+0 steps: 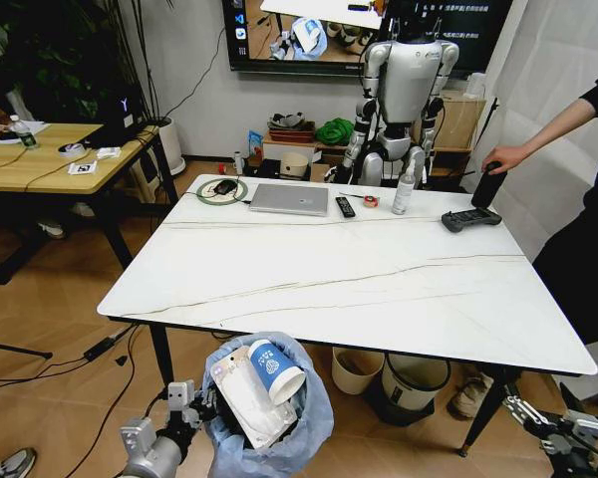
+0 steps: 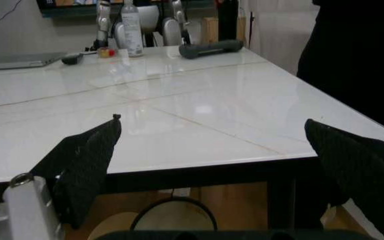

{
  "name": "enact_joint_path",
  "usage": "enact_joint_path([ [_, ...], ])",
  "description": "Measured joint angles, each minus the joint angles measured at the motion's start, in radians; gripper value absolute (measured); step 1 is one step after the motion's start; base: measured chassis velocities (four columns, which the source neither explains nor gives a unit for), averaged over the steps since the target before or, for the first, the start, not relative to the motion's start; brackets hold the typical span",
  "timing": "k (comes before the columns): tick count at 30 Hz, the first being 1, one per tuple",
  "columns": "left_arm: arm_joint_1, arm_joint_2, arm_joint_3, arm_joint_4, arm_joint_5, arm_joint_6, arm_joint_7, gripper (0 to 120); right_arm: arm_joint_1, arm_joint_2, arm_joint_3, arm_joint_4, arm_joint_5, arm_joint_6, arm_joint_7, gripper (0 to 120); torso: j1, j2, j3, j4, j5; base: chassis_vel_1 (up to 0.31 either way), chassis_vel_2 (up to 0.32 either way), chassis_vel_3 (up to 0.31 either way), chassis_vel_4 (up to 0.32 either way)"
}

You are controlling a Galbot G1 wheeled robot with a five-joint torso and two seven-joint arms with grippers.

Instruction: Pick up the trash bin and place the trash from the table into it.

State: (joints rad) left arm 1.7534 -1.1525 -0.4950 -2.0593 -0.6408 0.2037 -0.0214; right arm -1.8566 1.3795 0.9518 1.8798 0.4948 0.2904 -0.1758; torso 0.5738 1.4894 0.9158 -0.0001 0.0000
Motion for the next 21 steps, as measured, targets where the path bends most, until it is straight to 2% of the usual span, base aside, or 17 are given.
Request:
enact_joint_path([
  [9,0.030,-0.014,-0.003,0.019,-0.028,-0.014,-0.007,0,0.000,-0.001,-0.001,0.000,0.000,0.000,0.000,100,0.000,0.000,0.000,0.0000,0.0000,0.000,0.000,0.000,0.000],
  [21,0.065,-0.082,-0.034,0.049,0.068,-0.070,-0.027,0,0.001,-0.001,-0.001,0.000,0.000,0.000,0.000,100,0.000,0.000,0.000,0.0000,0.0000,0.000,0.000,0.000,0.000],
])
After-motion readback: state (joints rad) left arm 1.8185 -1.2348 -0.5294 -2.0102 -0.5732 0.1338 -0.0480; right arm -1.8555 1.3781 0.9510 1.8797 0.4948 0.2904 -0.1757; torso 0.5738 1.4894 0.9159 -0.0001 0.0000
